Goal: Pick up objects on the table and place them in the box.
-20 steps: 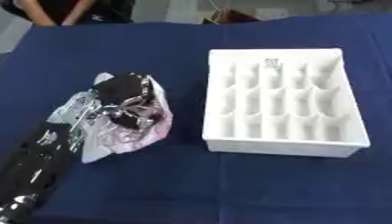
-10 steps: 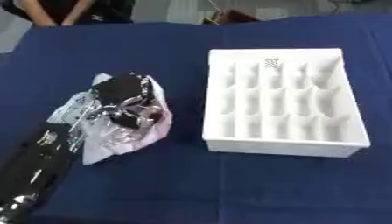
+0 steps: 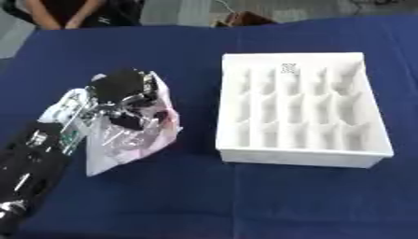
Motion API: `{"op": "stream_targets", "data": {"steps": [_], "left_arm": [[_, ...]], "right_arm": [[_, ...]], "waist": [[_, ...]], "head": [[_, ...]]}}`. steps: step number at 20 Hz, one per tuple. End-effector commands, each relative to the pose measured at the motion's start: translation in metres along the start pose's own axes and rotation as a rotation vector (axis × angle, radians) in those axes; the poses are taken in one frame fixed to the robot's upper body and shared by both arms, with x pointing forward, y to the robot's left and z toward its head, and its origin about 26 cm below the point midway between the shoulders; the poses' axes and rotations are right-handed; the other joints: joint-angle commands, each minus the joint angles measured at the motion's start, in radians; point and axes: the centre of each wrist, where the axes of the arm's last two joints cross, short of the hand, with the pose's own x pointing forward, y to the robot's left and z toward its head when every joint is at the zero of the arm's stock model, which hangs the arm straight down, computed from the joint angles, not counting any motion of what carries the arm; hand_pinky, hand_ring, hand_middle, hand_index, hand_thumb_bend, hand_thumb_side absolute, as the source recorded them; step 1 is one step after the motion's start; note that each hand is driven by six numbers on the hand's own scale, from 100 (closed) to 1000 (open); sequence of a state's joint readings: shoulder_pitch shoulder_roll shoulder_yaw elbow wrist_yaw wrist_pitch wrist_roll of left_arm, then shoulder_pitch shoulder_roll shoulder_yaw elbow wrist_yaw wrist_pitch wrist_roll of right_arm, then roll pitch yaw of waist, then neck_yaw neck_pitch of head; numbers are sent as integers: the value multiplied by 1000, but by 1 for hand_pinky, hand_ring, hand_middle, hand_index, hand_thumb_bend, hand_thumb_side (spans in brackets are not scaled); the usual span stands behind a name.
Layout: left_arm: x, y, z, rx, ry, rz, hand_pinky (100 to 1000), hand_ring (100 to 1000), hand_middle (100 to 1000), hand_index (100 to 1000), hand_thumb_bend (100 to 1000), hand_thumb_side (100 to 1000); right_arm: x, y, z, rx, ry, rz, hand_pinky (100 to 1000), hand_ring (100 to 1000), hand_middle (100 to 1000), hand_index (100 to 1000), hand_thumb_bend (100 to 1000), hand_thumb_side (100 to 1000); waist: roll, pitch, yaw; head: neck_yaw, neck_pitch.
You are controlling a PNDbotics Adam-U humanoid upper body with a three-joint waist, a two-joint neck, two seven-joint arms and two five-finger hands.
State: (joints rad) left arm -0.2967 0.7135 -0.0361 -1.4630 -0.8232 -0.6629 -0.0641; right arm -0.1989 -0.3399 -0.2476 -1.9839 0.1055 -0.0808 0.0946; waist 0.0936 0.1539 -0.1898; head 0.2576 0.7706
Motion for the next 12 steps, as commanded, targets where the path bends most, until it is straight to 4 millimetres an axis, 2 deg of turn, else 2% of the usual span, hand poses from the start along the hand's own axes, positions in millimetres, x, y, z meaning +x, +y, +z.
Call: {"op": "stream_targets", "data": {"steps": [1, 5, 12], "left_arm": [[-7, 49, 2, 81, -30, -11, 100, 100, 100, 100, 156, 233], [-1, 75, -3, 147, -58, 40, 100, 100, 100, 100, 140, 231], [7, 87, -10, 159, -90, 90, 100, 100, 100, 100, 119, 240]], "right_arm": [[6, -6, -3, 0, -20, 25, 505, 647, 773, 959, 100, 738], [6, -6, -3, 0, -18, 27, 505, 647, 773, 959, 100, 737], [6, -6, -3, -2, -18, 27, 505, 647, 773, 959, 100, 735]], "waist": [[-2, -18, 1], [-1, -20, 2], [-1, -20, 1]], "head": [[4, -1], [4, -1], [2, -1]]}}
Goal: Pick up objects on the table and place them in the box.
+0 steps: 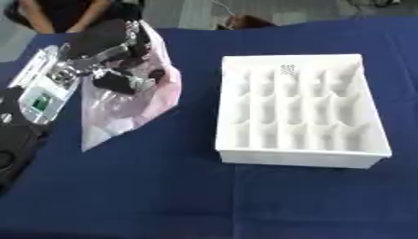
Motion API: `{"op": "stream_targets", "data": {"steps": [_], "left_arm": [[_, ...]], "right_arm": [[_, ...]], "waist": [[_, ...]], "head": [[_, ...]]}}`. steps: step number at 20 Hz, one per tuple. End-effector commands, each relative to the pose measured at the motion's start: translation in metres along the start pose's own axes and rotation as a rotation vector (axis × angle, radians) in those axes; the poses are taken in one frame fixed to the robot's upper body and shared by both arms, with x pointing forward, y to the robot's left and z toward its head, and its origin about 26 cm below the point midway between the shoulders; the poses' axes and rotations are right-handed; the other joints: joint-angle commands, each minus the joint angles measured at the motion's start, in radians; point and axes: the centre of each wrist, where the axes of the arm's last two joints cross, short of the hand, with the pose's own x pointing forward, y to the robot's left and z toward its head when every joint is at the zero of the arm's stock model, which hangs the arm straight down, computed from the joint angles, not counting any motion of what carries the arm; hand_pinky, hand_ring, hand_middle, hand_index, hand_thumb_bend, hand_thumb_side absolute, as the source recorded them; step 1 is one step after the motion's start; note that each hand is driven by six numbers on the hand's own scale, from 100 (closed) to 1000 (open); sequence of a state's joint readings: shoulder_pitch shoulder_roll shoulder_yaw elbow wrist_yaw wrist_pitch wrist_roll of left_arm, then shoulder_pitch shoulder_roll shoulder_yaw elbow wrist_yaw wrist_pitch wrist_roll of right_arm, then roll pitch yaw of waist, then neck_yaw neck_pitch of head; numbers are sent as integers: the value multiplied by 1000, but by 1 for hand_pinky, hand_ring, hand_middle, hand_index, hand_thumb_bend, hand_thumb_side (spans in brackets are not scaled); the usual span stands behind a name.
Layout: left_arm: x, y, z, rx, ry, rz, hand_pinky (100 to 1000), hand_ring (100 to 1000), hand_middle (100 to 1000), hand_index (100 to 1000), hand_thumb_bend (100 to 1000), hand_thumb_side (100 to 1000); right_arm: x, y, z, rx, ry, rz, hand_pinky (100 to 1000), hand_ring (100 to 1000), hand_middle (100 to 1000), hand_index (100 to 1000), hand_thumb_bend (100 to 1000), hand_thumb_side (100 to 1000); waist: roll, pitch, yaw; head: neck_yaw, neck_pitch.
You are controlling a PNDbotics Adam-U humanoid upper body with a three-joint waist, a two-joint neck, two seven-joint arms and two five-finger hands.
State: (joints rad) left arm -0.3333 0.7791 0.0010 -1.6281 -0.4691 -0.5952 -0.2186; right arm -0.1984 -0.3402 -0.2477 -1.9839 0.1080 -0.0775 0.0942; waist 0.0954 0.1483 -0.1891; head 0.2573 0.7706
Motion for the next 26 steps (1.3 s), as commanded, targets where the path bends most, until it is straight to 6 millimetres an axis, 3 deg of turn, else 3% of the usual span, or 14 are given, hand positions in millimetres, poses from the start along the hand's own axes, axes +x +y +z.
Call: {"op": "stream_targets", "data": {"steps": [1, 6, 15, 26], "left_arm": [[1, 23, -3, 14, -19, -31, 100, 100, 100, 100, 119, 240], [8, 21, -21, 53, -71, 37, 100, 100, 100, 100, 100, 296], [46, 23, -99, 113, -328, 235, 100, 100, 100, 100, 100, 359], [78, 24, -161, 52, -520, 299, 100, 100, 100, 100, 100, 367]], "right_arm": [[6, -6, -3, -2, -22, 24, 505, 647, 773, 959, 100, 735], [6, -6, -3, 0, -21, 24, 505, 647, 773, 959, 100, 733], [6, -4, -3, 2, -25, 9, 505, 647, 773, 959, 100, 734], [8, 0, -8, 1, -48, -15, 507, 649, 773, 959, 100, 729]], "waist": [[-3, -14, 1], [-5, -16, -1], [-9, -14, -16], [-15, -5, -52]], "head": [[2, -1], [4, -1], [25, -1], [53, -1]]}}
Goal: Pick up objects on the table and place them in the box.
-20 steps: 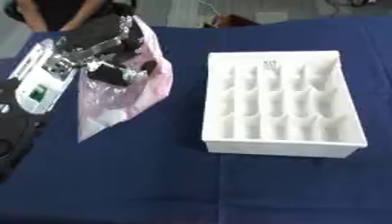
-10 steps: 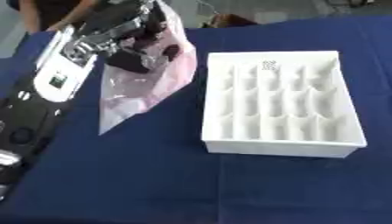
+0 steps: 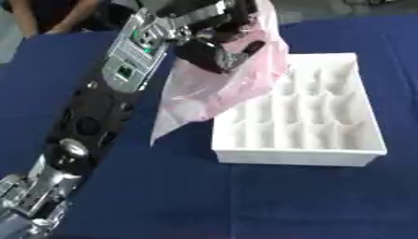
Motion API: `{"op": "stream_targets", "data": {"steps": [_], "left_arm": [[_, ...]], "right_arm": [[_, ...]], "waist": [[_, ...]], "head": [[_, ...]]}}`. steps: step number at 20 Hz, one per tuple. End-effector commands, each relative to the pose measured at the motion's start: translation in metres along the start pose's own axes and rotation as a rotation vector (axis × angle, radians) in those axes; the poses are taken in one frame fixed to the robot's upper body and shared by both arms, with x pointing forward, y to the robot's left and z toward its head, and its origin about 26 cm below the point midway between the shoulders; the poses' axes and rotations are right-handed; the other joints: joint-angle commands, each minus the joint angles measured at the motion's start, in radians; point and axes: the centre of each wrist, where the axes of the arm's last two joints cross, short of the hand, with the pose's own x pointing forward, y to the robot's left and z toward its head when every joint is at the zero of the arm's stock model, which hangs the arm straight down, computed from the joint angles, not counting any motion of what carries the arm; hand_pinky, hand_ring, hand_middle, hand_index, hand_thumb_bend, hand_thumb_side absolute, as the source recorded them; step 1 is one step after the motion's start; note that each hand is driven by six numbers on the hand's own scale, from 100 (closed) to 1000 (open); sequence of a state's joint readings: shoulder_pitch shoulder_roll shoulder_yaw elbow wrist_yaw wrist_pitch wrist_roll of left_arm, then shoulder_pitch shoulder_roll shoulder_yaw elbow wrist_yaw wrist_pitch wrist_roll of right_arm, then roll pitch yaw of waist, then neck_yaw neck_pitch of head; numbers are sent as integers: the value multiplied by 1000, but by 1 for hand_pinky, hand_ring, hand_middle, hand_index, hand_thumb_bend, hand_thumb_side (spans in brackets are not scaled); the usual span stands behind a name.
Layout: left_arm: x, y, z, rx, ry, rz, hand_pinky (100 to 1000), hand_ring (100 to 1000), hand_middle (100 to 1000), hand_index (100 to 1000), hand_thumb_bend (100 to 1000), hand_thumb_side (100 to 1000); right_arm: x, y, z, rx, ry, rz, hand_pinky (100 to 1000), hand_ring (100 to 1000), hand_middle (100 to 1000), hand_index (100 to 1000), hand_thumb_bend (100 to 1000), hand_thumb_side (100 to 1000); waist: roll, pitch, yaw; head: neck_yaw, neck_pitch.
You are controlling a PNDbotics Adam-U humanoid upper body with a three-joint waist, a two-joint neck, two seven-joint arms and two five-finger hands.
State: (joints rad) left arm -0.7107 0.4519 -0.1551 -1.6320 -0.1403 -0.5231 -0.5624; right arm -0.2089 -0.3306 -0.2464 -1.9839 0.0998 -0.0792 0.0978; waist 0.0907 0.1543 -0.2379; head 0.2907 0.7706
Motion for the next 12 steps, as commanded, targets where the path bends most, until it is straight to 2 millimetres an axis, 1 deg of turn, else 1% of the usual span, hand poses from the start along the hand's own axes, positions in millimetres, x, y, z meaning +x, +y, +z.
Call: {"op": "stream_targets", "data": {"steps": [1, 3, 4, 5, 7, 12], "left_arm": [[1, 3, -18, -41, -55, -18, 100, 100, 100, 100, 100, 361], [-1, 1, -27, -65, -73, -28, 100, 100, 100, 100, 100, 355], [-2, -1, -31, -75, -81, -32, 100, 100, 100, 100, 100, 338], [-3, -3, -36, -84, -90, -36, 100, 100, 100, 100, 100, 351], [-6, -6, -43, -95, -102, -47, 100, 100, 100, 100, 100, 339], [-14, -17, -58, -123, -117, -79, 100, 100, 100, 100, 100, 321]], "right_arm": [[8, -1, -6, 4, -41, 0, 508, 649, 774, 959, 100, 728], [8, 0, -7, 4, -47, -5, 508, 649, 774, 959, 100, 727], [8, 0, -8, 4, -50, -6, 508, 649, 774, 959, 100, 727], [9, 0, -8, 4, -54, -9, 508, 649, 774, 959, 100, 726], [10, 1, -10, 5, -60, -14, 509, 650, 774, 959, 100, 725], [10, 2, -11, 4, -68, -19, 510, 653, 774, 958, 100, 722]], "waist": [[-11, -10, -9], [-12, -8, -18], [-13, -7, -22], [-13, -4, -28], [-13, -1, -37], [-15, 4, -49]], "head": [[25, -1], [34, -1], [37, -1], [43, -1], [51, -1], [61, -1]]}}
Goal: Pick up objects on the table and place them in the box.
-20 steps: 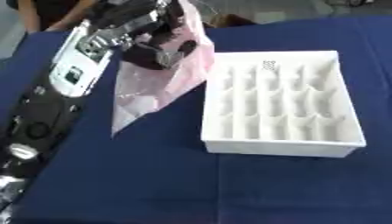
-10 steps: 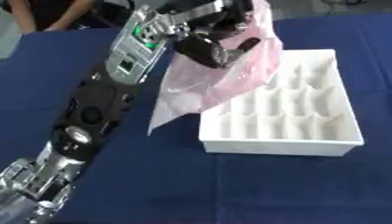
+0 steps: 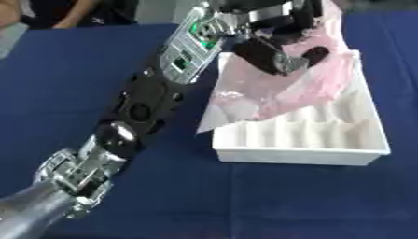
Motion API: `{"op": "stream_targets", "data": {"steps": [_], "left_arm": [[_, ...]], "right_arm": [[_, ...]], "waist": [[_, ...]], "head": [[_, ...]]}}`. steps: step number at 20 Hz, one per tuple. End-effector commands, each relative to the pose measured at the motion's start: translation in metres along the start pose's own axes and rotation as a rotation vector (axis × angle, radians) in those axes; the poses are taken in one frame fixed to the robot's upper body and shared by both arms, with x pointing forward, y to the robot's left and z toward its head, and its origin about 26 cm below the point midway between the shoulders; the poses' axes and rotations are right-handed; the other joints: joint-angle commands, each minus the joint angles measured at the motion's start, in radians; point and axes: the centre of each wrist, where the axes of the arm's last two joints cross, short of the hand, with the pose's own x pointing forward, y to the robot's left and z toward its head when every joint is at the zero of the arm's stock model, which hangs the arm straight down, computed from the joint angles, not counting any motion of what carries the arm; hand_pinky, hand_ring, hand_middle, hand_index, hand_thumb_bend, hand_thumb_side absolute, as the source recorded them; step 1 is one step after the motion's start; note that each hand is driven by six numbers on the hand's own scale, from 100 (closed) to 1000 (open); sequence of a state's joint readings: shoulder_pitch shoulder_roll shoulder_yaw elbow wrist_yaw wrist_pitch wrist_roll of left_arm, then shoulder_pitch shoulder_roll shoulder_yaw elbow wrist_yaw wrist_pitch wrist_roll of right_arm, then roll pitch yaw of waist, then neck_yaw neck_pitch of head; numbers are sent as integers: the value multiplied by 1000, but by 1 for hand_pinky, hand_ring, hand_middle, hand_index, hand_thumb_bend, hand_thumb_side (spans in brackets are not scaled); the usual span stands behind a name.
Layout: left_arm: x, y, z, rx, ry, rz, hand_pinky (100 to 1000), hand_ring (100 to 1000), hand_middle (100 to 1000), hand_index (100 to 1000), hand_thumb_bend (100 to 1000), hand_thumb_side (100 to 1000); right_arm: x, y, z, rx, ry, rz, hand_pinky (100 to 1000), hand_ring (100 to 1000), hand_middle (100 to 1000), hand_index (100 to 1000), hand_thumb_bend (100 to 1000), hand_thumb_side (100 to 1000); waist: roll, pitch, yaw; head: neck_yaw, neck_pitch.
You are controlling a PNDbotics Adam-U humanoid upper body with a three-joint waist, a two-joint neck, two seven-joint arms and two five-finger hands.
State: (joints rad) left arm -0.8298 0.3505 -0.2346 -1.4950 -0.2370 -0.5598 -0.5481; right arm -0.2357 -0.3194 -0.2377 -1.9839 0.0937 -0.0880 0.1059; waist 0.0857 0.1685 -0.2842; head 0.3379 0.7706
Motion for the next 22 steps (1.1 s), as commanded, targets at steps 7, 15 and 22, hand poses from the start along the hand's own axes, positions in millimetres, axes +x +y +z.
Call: {"op": "stream_targets", "data": {"steps": [7, 15, 22], "left_arm": [[-13, -11, -17, -35, -83, -114, 100, 100, 100, 100, 100, 279], [-17, -17, -17, 41, -135, -236, 167, 348, 504, 561, 194, 547], [-21, -26, -16, -107, -146, -354, 766, 882, 912, 900, 166, 710]], "right_arm": [[7, -1, -6, -4, -42, 0, 514, 655, 774, 957, 100, 717], [8, -1, -6, -6, -46, 0, 515, 654, 774, 957, 100, 713], [8, -1, -7, -5, -48, -2, 514, 653, 774, 957, 100, 709]], "waist": [[-12, -8, -11], [-12, -7, -12], [-11, -7, -14]], "head": [[21, -1], [9, -1], [9, -1]]}}
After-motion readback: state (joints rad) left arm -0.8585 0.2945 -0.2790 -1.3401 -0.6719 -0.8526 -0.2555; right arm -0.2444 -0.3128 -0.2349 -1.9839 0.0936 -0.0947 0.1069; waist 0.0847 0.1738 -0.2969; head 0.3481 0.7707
